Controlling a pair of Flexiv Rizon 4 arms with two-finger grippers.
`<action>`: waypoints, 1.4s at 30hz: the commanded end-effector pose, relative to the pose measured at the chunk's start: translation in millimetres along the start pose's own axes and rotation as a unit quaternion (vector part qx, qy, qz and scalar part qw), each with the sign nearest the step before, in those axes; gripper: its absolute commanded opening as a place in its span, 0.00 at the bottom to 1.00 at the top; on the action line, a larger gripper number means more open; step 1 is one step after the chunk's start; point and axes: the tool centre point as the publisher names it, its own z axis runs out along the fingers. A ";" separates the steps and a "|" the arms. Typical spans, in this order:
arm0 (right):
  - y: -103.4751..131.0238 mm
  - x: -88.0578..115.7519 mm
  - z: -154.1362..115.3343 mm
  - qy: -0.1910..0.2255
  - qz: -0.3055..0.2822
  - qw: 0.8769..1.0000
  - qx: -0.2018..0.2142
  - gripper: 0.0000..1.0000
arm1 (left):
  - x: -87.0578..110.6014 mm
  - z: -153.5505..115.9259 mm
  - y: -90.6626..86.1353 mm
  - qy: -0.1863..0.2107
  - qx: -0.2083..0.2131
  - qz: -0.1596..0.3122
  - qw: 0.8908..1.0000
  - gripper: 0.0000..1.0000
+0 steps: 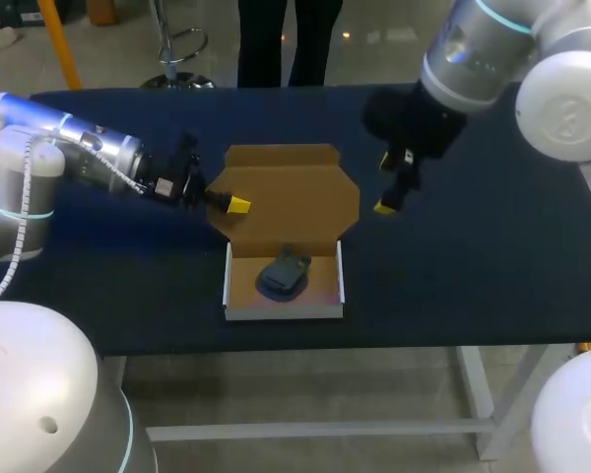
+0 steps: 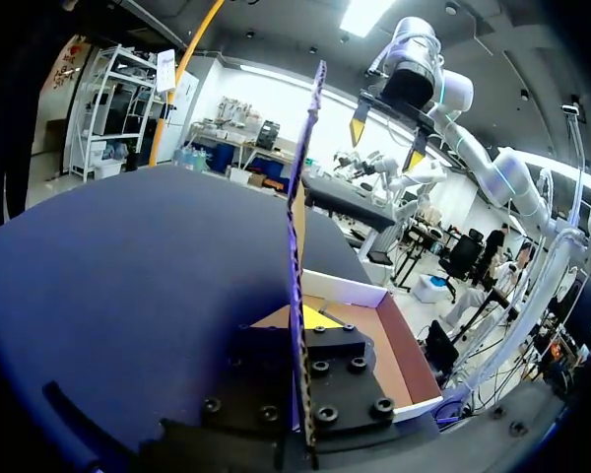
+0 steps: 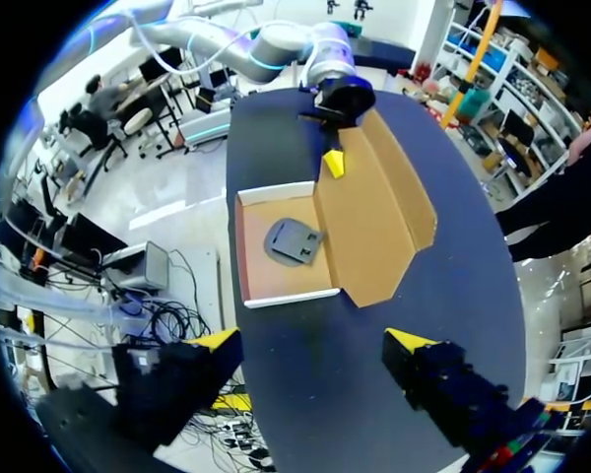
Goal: Assemble the packaging by folding the flat box into shape, placing the metal phone stand inside, and closing the box properly
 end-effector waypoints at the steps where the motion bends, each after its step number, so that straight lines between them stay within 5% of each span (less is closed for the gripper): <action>1: 7.5 -4.2 -2.9 0.001 -0.006 1.000 0.004 1.00 | -0.7 -0.8 1.0 0.001 0.000 0.000 1.000 0.00; 11: 27.9 -10.8 -8.1 -0.010 -0.032 0.999 0.014 1.00 | -0.7 -0.8 1.0 0.001 0.000 0.000 1.000 0.00; 25: 40.8 -14.6 -15.2 -0.017 -0.048 0.998 0.022 1.00 | 22.6 -4.9 1.1 -0.073 0.001 0.084 0.994 0.00; 42: 51.1 -15.7 -20.4 -0.019 -0.060 0.998 0.022 1.00 | 29.0 -2.4 1.3 -0.097 0.001 0.148 0.984 0.00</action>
